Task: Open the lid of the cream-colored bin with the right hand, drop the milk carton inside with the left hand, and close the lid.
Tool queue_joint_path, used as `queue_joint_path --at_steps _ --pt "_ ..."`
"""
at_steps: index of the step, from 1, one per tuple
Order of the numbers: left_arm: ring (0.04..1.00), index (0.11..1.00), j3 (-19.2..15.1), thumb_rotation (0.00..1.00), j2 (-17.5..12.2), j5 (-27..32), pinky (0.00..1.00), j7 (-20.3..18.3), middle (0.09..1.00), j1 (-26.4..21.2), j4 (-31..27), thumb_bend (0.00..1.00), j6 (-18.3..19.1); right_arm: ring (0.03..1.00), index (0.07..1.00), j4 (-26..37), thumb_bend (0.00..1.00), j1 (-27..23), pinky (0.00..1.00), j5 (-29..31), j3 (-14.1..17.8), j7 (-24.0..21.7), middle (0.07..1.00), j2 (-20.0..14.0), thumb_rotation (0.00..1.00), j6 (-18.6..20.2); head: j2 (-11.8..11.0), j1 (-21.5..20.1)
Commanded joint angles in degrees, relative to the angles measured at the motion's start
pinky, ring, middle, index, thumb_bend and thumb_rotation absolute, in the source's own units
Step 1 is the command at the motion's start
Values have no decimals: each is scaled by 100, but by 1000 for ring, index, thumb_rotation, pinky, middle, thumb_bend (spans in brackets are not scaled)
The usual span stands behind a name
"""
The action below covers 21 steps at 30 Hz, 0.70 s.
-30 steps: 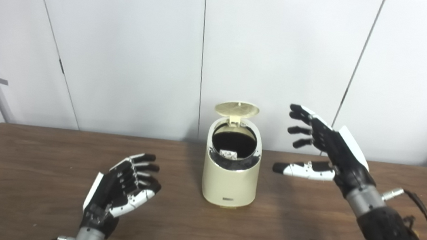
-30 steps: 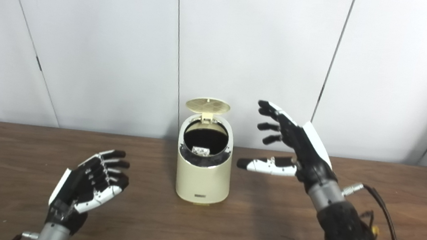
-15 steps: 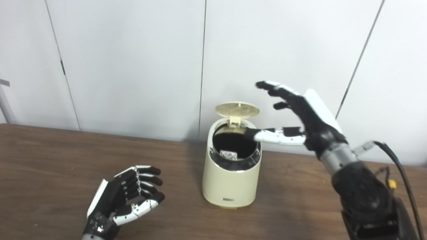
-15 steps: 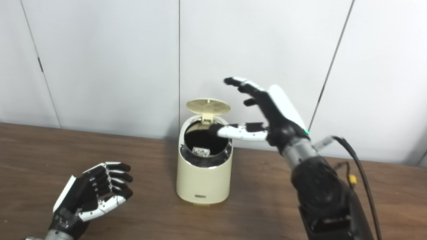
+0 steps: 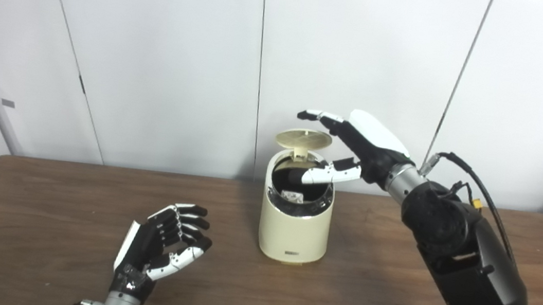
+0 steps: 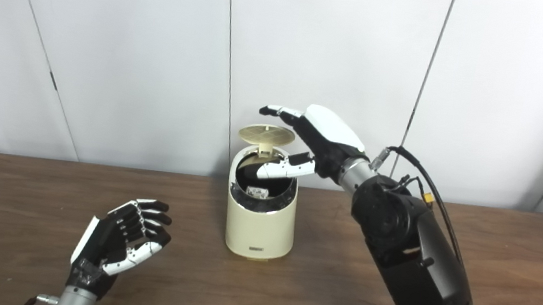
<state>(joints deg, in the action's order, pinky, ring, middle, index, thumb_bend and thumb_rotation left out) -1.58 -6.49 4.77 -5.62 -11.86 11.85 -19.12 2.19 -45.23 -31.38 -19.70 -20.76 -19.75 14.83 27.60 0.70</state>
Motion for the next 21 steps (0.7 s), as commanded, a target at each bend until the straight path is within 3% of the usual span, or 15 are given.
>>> queue_joint_path --at_steps 1,7,12,21 --pt "508 658 42 157 96 -68 402 26 588 150 296 619 -227 943 874 227 693 -301 843 -61 46 -34 909 -63 588 -189 8 9" --pt "511 654 -16 161 159 265 388 -127 591 160 273 643 -213 971 854 570 701 -139 863 -135 57 -217 892 -96 566 -119 55 18" --pt "501 647 -70 163 198 331 388 -134 584 166 230 596 -148 980 844 859 695 35 876 -168 73 -298 863 -146 567 -178 87 17" --pt "502 647 -120 205 240 277 389 -88 580 158 214 620 -122 981 836 1164 694 254 897 -269 94 -393 846 -251 562 -298 144 26"
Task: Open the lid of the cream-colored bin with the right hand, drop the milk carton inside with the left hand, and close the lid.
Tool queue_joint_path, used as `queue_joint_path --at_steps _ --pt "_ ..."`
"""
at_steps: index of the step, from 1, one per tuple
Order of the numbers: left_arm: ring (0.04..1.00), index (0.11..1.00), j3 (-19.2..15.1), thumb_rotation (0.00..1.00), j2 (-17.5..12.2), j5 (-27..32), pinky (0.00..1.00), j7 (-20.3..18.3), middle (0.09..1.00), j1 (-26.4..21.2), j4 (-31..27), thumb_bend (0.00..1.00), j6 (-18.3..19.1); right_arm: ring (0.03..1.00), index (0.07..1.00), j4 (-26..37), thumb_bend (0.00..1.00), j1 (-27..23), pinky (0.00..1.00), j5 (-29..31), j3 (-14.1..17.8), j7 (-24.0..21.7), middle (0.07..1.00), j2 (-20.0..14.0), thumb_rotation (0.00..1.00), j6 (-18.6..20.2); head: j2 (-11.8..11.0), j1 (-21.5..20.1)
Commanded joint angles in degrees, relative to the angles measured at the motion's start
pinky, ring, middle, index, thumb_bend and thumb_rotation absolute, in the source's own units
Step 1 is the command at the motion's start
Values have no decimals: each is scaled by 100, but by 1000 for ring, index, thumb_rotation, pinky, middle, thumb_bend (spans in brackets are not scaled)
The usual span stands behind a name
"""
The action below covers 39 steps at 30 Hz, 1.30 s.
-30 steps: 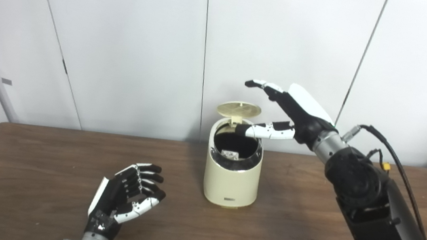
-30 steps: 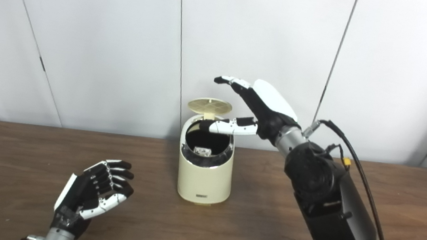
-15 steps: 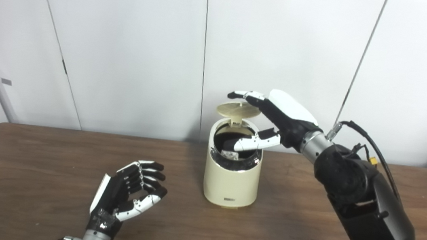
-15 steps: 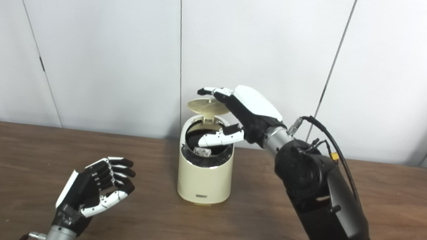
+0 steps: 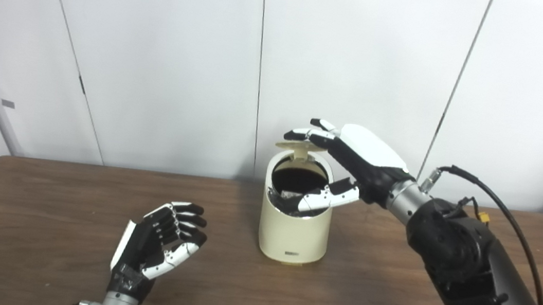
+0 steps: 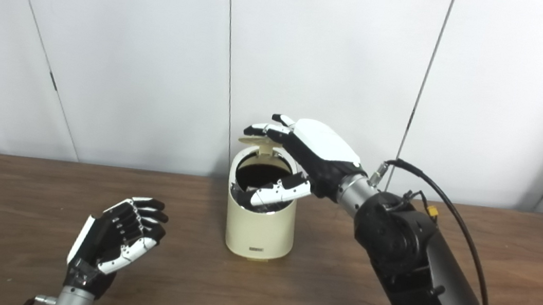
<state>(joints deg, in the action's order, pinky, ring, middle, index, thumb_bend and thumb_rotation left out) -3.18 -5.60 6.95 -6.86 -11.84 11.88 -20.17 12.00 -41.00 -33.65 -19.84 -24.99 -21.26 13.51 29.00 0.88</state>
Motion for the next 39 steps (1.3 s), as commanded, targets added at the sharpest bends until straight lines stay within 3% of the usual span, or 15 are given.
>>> queue_joint_path --at_steps 1,7,16,39 --pt "502 648 35 197 155 81 387 21 581 156 207 619 -7 981 835 195 694 -149 895 -44 114 27 845 -106 556 -182 3 3" --pt "503 655 32 169 145 100 383 -16 584 172 160 592 21 976 829 242 696 -61 866 -102 143 29 846 -147 527 -236 17 7" --pt "508 657 21 198 146 91 387 -9 585 185 147 628 77 964 834 192 689 -17 839 -138 204 41 823 -193 516 -303 72 21" --pt "501 651 28 207 187 68 381 7 580 193 63 631 112 977 835 379 688 158 908 -141 204 -389 817 -296 472 -331 196 80"
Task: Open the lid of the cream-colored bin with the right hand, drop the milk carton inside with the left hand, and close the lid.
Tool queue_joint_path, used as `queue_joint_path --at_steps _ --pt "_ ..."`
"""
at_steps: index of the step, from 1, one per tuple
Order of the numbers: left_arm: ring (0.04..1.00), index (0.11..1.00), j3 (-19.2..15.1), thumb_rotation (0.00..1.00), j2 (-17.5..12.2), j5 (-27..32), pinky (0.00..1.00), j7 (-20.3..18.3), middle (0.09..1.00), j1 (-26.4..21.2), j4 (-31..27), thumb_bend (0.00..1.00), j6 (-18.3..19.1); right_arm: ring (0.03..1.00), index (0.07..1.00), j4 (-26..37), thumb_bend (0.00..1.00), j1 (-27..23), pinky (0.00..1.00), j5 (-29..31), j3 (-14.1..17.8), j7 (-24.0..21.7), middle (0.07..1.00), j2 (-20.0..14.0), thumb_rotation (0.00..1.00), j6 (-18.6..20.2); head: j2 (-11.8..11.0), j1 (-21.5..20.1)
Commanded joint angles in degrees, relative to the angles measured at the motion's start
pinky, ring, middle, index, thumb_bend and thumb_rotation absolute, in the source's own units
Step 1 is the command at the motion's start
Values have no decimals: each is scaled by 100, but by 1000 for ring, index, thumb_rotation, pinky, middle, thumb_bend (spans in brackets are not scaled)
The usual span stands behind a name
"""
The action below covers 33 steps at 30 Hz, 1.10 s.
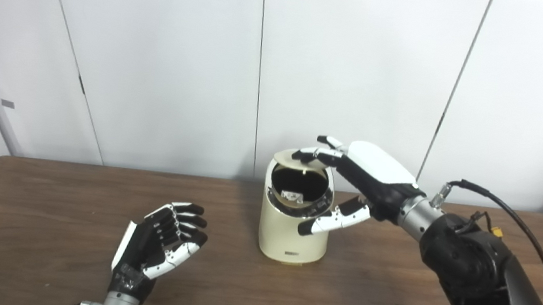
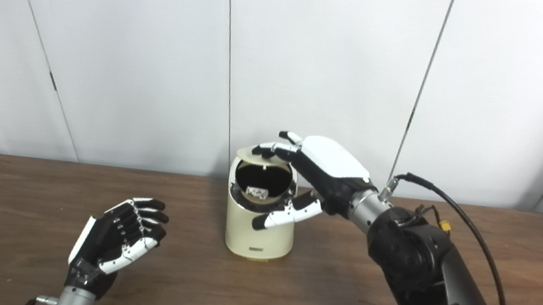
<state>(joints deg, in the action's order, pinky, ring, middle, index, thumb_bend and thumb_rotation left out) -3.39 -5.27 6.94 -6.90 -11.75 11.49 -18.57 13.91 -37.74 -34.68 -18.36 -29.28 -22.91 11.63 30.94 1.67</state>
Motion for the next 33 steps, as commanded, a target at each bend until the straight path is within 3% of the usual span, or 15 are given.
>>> queue_joint_path --at_steps 1,7,12,18,33 --pt "501 652 50 208 156 65 381 12 581 187 101 630 -50 976 833 197 687 -148 903 -86 42 33 815 -137 471 -171 10 5" --pt "504 652 52 221 160 15 385 46 580 194 69 639 -12 977 834 229 689 -35 961 -104 14 -119 811 -124 491 -180 50 19" --pt "506 655 52 207 169 48 384 29 582 211 23 630 6 959 827 234 697 49 920 -125 -17 -159 810 -120 478 -273 77 38" --pt "507 653 46 201 187 31 387 49 584 225 -48 632 80 977 832 288 688 108 976 -237 -131 -294 816 -126 487 -220 105 42" --pt "505 655 28 199 244 122 379 -1 581 269 -180 637 233 968 832 129 681 95 998 -383 -297 -533 819 -141 484 -253 155 88"
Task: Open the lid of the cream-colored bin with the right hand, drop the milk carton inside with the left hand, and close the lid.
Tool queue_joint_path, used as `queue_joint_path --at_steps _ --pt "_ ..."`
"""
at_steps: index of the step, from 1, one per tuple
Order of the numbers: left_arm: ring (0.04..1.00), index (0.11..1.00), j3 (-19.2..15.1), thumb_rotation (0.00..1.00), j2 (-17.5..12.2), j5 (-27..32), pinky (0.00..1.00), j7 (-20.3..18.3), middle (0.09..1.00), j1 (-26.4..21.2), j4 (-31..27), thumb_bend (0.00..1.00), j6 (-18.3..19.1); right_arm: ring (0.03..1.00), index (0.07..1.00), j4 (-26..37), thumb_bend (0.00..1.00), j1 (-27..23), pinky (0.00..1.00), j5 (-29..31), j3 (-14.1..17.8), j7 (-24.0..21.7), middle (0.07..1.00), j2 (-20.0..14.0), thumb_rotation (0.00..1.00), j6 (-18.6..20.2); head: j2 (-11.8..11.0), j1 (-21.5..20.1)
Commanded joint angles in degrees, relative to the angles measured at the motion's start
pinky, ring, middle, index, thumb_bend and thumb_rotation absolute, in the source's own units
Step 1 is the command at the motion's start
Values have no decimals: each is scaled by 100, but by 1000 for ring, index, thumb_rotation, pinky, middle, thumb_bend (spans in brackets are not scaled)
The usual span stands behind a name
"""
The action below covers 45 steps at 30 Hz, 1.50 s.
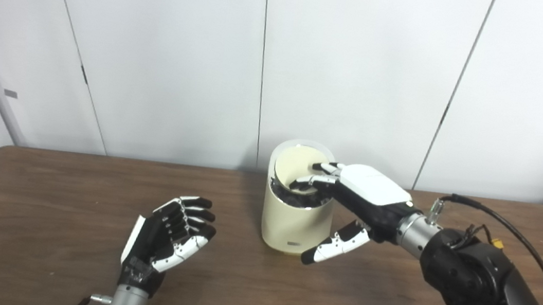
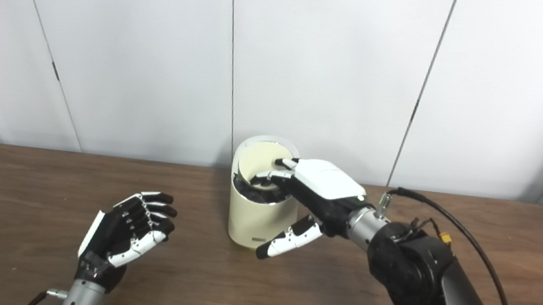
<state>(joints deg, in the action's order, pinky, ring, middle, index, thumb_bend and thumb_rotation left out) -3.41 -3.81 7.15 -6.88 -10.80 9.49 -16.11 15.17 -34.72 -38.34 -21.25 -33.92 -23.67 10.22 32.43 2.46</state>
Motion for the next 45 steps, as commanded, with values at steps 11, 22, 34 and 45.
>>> queue_joint_path --at_steps 11,22,34,45 --pt "506 653 14 207 115 143 375 -25 575 199 31 644 -104 968 831 -276 699 -330 977 -167 -46 -27 814 6 459 -163 12 25" --pt "501 651 22 211 100 124 372 -26 571 237 -44 647 -85 971 836 -555 711 -247 997 -463 -109 181 827 -44 482 -343 38 41" --pt "503 651 12 193 101 211 381 -31 570 253 -122 641 8 973 833 -24 678 -124 973 66 425 421 817 51 466 -337 27 31" --pt "503 653 24 204 63 161 381 -57 572 226 -62 638 -81 950 968 462 676 203 767 781 1368 762 962 180 357 -140 4 34"
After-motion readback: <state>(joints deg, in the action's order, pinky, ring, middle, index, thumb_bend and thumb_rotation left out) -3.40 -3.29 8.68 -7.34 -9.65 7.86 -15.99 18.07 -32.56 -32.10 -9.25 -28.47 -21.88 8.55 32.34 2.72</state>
